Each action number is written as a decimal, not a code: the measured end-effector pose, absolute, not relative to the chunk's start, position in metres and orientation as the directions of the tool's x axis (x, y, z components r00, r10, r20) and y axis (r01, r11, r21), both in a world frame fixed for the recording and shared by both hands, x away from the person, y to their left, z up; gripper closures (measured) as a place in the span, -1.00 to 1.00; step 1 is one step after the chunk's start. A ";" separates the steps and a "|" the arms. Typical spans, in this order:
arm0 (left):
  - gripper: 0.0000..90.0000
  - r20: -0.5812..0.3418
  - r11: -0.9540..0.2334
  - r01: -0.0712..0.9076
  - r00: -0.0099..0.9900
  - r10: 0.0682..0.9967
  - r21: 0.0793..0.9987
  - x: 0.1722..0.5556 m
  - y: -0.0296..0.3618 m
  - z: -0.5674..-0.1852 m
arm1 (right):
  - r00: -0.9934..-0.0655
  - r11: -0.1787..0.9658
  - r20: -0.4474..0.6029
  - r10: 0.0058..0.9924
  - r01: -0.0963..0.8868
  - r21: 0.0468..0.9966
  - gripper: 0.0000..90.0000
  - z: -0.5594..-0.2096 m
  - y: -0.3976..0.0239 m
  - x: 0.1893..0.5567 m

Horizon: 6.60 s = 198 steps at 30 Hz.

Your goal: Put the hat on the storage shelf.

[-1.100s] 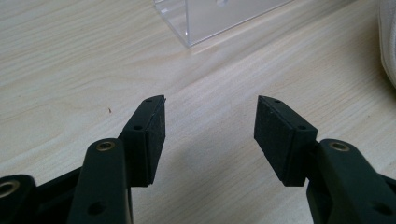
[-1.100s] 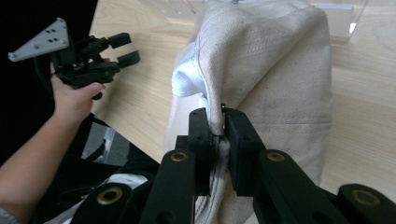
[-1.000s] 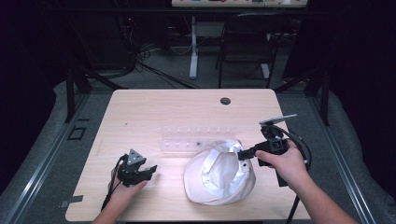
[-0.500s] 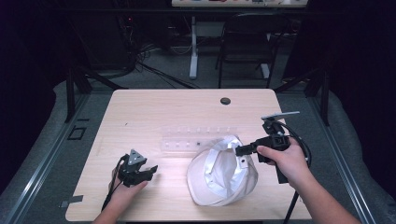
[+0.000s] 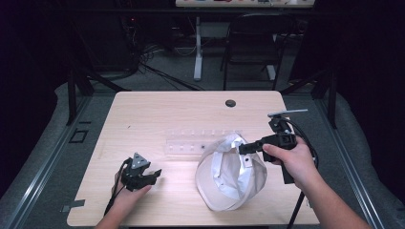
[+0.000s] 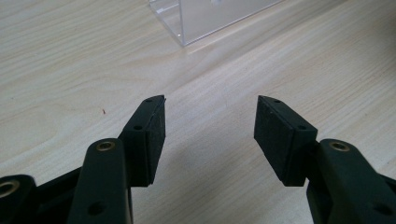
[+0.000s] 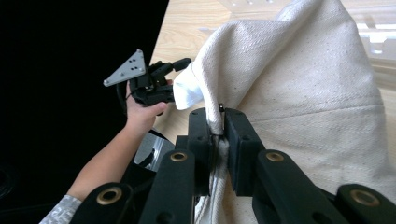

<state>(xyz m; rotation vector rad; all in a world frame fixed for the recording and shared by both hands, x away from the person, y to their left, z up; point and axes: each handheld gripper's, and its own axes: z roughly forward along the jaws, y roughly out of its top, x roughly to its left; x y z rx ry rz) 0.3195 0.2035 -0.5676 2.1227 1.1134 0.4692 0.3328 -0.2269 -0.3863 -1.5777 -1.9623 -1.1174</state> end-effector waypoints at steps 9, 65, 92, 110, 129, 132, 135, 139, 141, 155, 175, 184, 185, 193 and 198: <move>-0.02 -0.001 -0.400 0.579 0.569 0.822 0.711 0.319 0.203 -0.568 | -0.303 0.012 0.738 0.602 0.928 0.371 0.82 -0.376 -0.228 0.331; -0.17 0.003 -0.451 0.314 0.818 0.576 0.835 0.282 0.072 -0.496 | -0.330 -0.148 0.765 0.554 0.865 0.480 0.82 -0.317 -0.205 0.380; 0.14 0.134 -0.529 0.313 0.752 0.645 0.789 0.298 0.009 -0.481 | -0.323 -0.163 0.765 0.557 0.861 0.482 0.82 -0.314 -0.182 0.391; 0.79 0.132 -0.506 0.291 0.753 0.644 0.812 0.311 0.041 -0.467 | -0.322 -0.180 0.761 0.563 0.851 0.493 0.82 -0.306 -0.187 0.390; 0.82 -0.032 -0.402 0.339 0.796 0.605 0.850 0.348 0.068 -0.467 | -0.323 -0.171 0.753 0.574 0.852 0.495 0.82 -0.315 -0.178 0.398; 0.82 -0.036 -0.402 0.341 0.799 0.601 0.850 0.353 0.070 -0.470 | -0.323 -0.168 0.753 0.574 0.853 0.494 0.82 -0.318 -0.177 0.402; 0.82 -0.074 -0.382 0.356 0.806 0.587 0.852 0.361 0.074 -0.474 | -0.316 -0.169 0.755 0.575 0.856 0.488 0.82 -0.323 -0.176 0.406; 0.82 -0.075 -0.387 0.361 0.806 0.588 0.848 0.368 0.075 -0.478 | -0.305 -0.171 0.751 0.586 0.859 0.482 0.82 -0.328 -0.174 0.411; 0.82 -0.078 -0.384 0.364 0.804 0.589 0.849 0.370 0.076 -0.479 | -0.303 -0.173 0.752 0.585 0.860 0.480 0.82 -0.329 -0.174 0.413; 0.83 -0.105 -0.367 0.400 0.784 0.612 0.840 0.371 0.081 -0.487 | -0.286 -0.178 0.761 0.583 0.868 0.463 0.82 -0.339 -0.171 0.418; 0.43 0.021 -0.432 0.339 0.766 0.642 0.836 0.350 0.068 -0.481 | -0.289 -0.178 0.770 0.568 0.871 0.458 0.82 -0.346 -0.166 0.420; 0.78 0.058 -0.465 0.329 0.764 0.643 0.822 0.349 0.066 -0.483 | -0.295 -0.169 0.772 0.563 0.874 0.456 0.81 -0.347 -0.164 0.418; 0.82 0.062 -0.469 0.330 0.762 0.645 0.819 0.349 0.067 -0.484 | -0.296 -0.170 0.772 0.562 0.872 0.458 0.81 -0.347 -0.163 0.418; 0.88 0.040 -0.441 0.358 0.738 0.674 0.823 0.350 0.073 -0.485 | -0.307 -0.159 0.769 0.560 0.871 0.464 0.74 -0.348 -0.162 0.418; 0.90 0.012 -0.410 0.380 0.721 0.693 0.829 0.353 0.079 -0.488 | -0.318 -0.151 0.764 0.562 0.868 0.473 0.69 -0.347 -0.160 0.416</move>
